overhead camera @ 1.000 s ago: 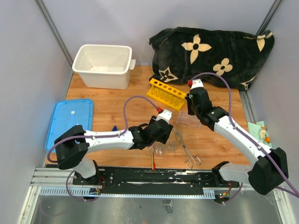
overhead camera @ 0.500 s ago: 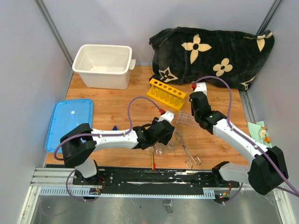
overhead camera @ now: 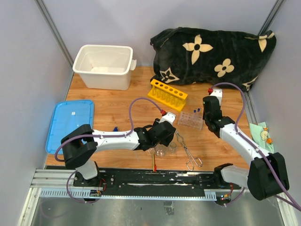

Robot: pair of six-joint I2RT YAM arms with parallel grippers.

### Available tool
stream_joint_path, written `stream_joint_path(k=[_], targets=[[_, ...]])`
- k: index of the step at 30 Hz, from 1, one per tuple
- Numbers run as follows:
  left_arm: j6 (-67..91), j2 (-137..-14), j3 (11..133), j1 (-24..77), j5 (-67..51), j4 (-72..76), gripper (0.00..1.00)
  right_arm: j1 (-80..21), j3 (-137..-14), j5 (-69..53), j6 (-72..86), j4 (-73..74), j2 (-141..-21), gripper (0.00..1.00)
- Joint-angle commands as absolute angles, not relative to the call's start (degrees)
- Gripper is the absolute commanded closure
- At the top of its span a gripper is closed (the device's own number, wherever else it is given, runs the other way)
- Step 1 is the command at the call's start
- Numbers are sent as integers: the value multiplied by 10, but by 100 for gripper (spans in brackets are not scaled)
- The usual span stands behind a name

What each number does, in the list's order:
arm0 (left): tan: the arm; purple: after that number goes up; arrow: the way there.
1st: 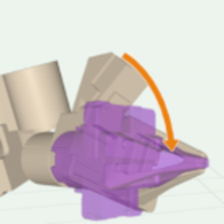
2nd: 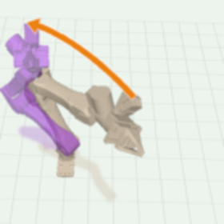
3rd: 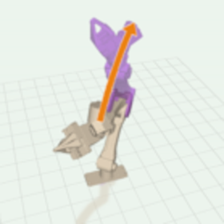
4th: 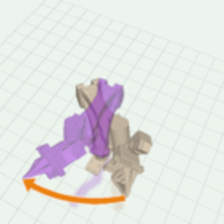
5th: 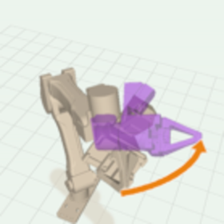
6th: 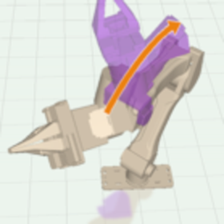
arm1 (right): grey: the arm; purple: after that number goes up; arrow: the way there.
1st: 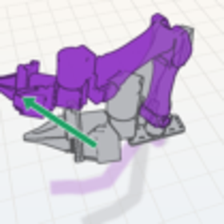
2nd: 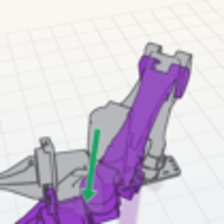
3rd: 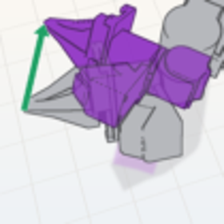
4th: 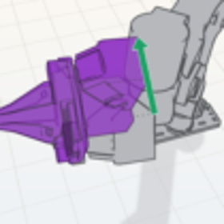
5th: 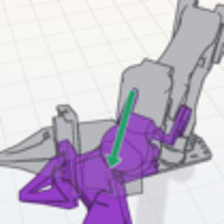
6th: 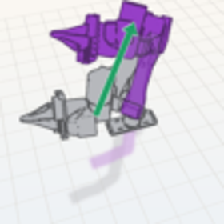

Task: Organize the chemistry lab equipment
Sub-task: Insert the test tube into the slot of the test tube rack.

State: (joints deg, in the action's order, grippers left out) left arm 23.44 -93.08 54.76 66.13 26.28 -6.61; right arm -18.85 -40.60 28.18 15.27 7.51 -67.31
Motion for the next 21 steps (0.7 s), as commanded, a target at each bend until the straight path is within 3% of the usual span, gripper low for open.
stream_joint_path(k=[1, 21], targets=[[238, -924, 553, 658, 269, -57, 36, -178, -395, 242, 172, 33, -655, 99], [237, -921, 549, 652, 265, -54, 37, -178, -383, 234, 160, -25, -668, 99]])
